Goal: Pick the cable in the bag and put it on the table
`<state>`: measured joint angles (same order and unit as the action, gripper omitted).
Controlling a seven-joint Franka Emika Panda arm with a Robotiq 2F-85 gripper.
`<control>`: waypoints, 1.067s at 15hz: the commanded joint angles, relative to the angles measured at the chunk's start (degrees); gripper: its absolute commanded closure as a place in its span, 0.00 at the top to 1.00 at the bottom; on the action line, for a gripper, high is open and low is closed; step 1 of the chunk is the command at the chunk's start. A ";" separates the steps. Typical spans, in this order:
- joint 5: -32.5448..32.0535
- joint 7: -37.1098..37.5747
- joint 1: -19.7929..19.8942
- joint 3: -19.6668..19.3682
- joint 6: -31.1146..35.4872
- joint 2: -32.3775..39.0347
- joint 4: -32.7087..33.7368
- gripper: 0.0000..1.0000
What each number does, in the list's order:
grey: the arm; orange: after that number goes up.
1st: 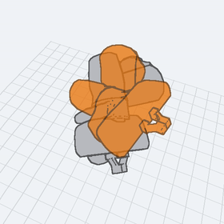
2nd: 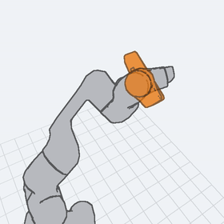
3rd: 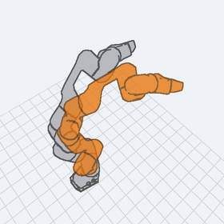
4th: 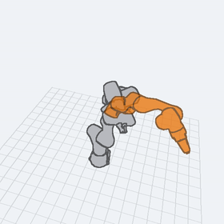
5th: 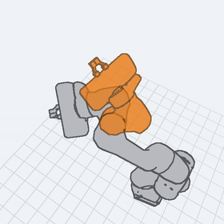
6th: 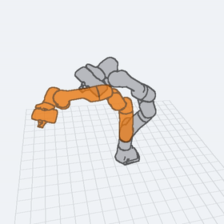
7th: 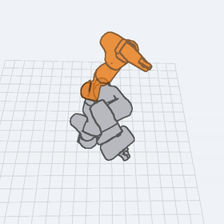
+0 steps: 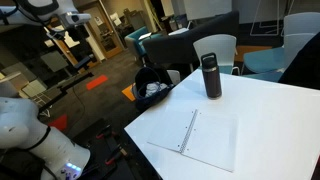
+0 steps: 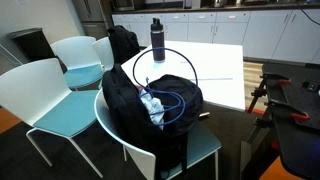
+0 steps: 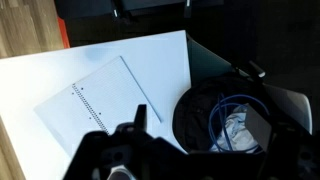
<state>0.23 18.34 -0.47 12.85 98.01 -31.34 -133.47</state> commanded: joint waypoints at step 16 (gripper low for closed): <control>-5.98 -23.35 -4.22 -4.56 20.32 17.38 0.76 1.00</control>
<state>-3.93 2.54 -3.17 10.83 111.64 -21.02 -133.83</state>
